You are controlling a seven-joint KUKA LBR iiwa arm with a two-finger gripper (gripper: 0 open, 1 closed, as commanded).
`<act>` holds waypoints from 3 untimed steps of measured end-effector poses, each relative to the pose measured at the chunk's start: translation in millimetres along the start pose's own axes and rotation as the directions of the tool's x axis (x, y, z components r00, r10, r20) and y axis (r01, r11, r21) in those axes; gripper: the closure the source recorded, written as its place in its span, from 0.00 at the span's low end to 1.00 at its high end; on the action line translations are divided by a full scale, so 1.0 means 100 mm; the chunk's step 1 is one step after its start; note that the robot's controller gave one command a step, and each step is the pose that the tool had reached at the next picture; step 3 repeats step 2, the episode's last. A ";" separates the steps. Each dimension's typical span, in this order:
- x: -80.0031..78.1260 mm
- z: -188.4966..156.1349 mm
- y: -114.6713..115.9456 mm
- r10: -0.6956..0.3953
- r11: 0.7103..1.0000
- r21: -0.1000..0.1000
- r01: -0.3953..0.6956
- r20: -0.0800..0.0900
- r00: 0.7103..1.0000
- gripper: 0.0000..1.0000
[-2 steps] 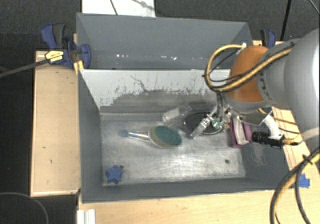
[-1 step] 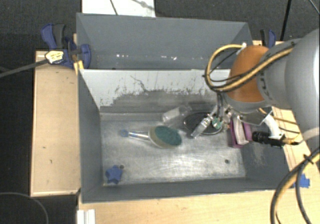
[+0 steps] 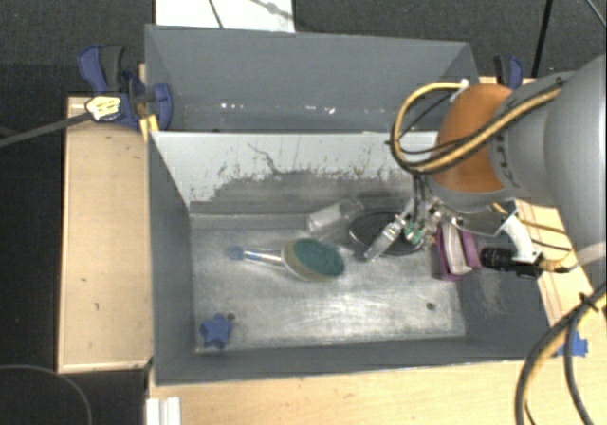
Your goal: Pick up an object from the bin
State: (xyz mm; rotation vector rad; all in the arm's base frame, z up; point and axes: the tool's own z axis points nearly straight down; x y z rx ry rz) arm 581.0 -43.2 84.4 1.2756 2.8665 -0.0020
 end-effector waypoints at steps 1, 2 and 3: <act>-0.01 -0.34 0.00 -0.008 1.000 -0.002 0.008 0.000 1.000 1.00; -0.02 -0.78 0.01 -0.020 1.000 -0.003 0.020 0.000 1.000 1.00; -0.02 -0.78 0.01 -0.020 1.000 -0.003 0.020 0.000 1.000 1.00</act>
Offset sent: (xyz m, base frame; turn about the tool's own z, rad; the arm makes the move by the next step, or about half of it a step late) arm 0.0000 0.0000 0.0321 0.0000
